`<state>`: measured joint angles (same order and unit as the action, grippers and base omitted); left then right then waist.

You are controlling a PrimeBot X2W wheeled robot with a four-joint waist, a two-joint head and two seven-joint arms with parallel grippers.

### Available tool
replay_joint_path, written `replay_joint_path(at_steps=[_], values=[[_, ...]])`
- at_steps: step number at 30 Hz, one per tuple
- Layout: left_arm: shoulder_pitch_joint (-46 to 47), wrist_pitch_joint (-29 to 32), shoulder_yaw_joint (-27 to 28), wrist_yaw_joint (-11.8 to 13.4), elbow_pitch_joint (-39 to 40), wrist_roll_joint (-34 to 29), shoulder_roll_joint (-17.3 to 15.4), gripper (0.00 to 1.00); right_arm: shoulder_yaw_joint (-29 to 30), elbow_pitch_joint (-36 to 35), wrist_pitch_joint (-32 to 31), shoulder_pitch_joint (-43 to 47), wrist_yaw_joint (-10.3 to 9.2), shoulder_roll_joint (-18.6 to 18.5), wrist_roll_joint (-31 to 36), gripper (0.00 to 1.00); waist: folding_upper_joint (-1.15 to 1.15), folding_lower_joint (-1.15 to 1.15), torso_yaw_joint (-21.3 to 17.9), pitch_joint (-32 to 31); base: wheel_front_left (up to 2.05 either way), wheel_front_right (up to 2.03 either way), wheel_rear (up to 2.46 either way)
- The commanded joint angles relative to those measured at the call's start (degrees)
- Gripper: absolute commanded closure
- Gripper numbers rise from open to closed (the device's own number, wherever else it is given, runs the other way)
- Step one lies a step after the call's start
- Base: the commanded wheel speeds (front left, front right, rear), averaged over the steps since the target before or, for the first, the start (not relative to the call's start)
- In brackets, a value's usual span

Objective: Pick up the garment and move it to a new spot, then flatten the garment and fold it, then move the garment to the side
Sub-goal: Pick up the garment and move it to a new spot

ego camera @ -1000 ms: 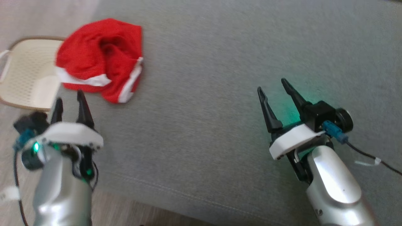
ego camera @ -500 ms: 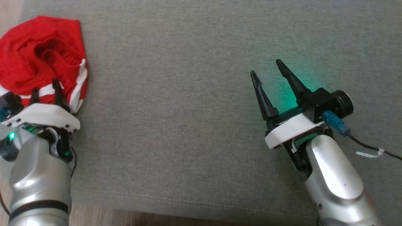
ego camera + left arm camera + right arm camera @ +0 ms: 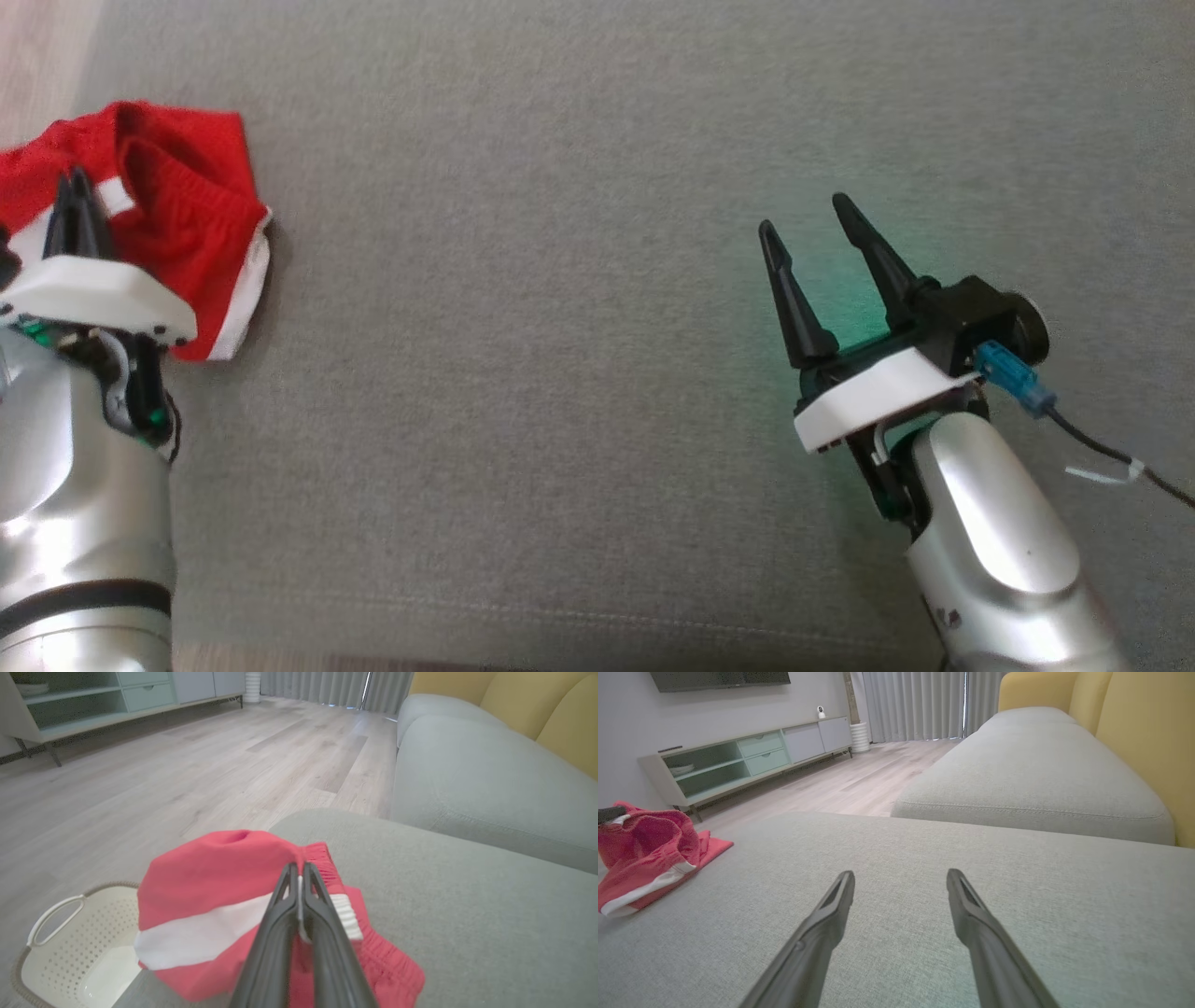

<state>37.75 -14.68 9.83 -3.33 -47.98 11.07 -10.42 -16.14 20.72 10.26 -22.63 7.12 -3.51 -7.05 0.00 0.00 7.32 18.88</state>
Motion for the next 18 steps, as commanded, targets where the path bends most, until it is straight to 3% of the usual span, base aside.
replay_joint_path(at_steps=[1,10,18], values=[[1.60,-0.32,0.15,-0.49,3.18,-1.01,-2.42,1.00,-1.13,-0.80,1.11,0.96,0.36,0.63,-1.16,0.00,0.00,0.00,-2.00,-2.19,0.00,0.00,0.00],[3.46,-0.32,-5.59,-2.36,7.15,-2.64,1.96,1.00,-3.18,1.19,3.23,1.06,0.36,0.63,-4.91,0.00,0.00,0.00,-9.90,-4.98,0.00,0.00,0.00],[3.11,0.30,-15.22,-3.65,8.39,-1.00,7.12,1.00,-5.13,1.72,4.27,0.50,0.36,0.63,-7.57,0.00,0.00,0.00,-20.22,-5.05,0.00,0.00,0.00]])
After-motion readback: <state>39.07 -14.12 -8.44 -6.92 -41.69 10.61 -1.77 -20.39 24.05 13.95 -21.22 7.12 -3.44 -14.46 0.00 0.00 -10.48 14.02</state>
